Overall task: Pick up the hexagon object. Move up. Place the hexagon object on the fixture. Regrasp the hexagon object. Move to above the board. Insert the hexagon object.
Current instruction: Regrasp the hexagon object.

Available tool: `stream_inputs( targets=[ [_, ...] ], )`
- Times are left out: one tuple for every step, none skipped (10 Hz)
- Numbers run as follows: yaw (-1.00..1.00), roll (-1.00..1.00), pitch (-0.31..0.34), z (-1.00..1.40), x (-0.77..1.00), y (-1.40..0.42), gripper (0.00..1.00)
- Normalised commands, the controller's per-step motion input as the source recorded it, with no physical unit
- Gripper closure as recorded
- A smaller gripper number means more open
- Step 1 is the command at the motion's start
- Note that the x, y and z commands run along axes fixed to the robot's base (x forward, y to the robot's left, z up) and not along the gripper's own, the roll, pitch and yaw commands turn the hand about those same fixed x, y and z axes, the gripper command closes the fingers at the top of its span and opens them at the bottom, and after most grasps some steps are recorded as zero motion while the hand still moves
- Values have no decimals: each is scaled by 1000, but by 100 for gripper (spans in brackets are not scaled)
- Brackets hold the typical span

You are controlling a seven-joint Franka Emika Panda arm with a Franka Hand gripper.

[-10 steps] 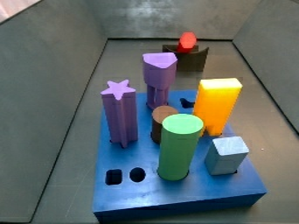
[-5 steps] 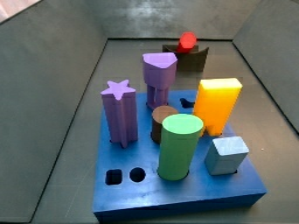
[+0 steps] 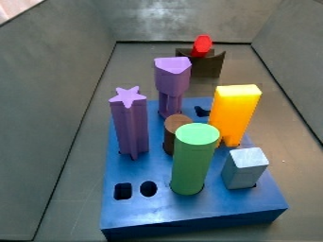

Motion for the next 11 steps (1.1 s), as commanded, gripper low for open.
stream_inputs(
  targets=[
    [54,1000,89,-2,63,-28,0],
    [61,1000,107,-2,81,-34,0],
    [68,1000,123,-4,94,-36,0],
    [83,1000,146,-3,102,-38,0],
    [91,1000,156,-5,106,-42,0],
    [115,1000,179,-7,121,-43,0],
    [139,1000,197,-5,136,-47,0],
    [185,1000,222,-10,160,-48,0],
    [232,1000,239,-10,184,-51,0],
    [258,792,201,-14,222,-55,0],
    [269,675,173,-12,243,-55,0]
  ],
)
